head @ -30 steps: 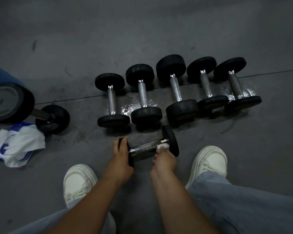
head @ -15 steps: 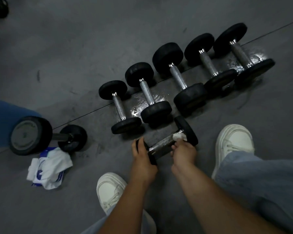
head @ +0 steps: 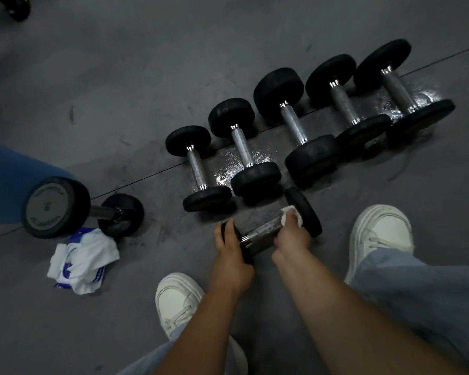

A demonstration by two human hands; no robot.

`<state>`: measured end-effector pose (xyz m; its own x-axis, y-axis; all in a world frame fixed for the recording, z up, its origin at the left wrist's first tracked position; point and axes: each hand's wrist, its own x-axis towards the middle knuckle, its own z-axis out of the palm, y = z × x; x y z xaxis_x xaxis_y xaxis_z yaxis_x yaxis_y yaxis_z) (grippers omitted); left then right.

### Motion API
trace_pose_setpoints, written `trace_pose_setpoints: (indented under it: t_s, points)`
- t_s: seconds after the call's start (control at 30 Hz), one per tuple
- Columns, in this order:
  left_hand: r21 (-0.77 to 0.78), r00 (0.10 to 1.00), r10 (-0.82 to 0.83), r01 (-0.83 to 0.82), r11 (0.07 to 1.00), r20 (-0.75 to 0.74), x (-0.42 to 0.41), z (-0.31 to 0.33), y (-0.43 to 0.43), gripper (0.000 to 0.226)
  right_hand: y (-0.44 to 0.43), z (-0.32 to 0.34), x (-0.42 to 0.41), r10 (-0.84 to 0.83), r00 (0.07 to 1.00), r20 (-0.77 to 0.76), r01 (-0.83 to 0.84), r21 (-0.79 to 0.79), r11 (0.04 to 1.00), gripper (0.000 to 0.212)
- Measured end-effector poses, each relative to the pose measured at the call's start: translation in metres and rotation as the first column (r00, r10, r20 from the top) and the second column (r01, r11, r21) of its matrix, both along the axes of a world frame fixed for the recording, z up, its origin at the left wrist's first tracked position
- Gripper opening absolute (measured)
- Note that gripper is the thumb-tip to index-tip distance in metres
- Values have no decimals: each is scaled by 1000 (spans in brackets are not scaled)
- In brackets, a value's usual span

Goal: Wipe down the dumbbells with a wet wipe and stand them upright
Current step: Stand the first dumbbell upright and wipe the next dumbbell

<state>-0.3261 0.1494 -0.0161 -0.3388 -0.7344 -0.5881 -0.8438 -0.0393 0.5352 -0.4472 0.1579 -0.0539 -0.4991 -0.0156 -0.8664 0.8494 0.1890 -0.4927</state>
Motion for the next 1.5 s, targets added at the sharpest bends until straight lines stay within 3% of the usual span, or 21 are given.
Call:
trace_pose_setpoints:
  t_s: [0.1, 0.2, 0.33, 0.53, 0.67, 0.8, 0.9, 1.0, 1.07, 1.23, 1.37, 1.5]
  points:
    - [-12, 1000, 7, -7, 1000, -7, 0, -3, 0, 97, 18, -2, 3, 32, 999, -36, -35, -62, 998, 30]
    - [-14, 1000, 4, -4, 1000, -9, 1, -3, 0, 96, 32, -8, 4, -21, 991, 129, 34, -101, 994, 22]
    - [-31, 1000, -6, 5, 1000, -10, 3, -6, 0, 97, 22, -12, -7, 2, 954, 298, -7, 17, 1000, 30]
    - [-15, 1000, 7, -8, 1000, -24, 1, -7, -3, 99, 2, 24, -12, -48, 975, 216, 61, -55, 997, 22]
    - [-21, 1000, 0, -1, 1000, -22, 2, -6, -2, 98, 9, 20, -1, -20, 985, 169, 35, -87, 996, 36]
    - [-42, 1000, 3, -4, 999, -24, 2, -7, -1, 98, 16, 7, 2, -47, 995, 84, 55, -92, 994, 17]
    - [-31, 1000, -1, 1, 1000, -27, 3, -7, -1, 101, 5, 8, -6, -41, 991, 126, 50, -68, 996, 20]
    - [-15, 1000, 9, -10, 1000, -29, 3, -9, -3, 102, -19, 14, -15, -120, 953, 278, 150, -89, 985, 21]
    - [8, 1000, 10, -10, 1000, -13, 2, -8, -4, 101, -24, 17, -14, -155, 944, 292, 187, -84, 979, 24]
    - [-14, 1000, -6, 6, 1000, -15, 3, -6, -1, 102, 11, 9, 1, -43, 997, 57, 43, 15, 999, 35]
    - [-1, 1000, -2, 2, 1000, -17, 2, -6, -4, 101, -8, 9, -14, -46, 985, 168, 53, -39, 998, 22]
    - [-16, 1000, -6, 6, 1000, -23, 3, -7, -2, 102, 11, 2, 0, 25, 999, 31, -27, 64, 998, 34]
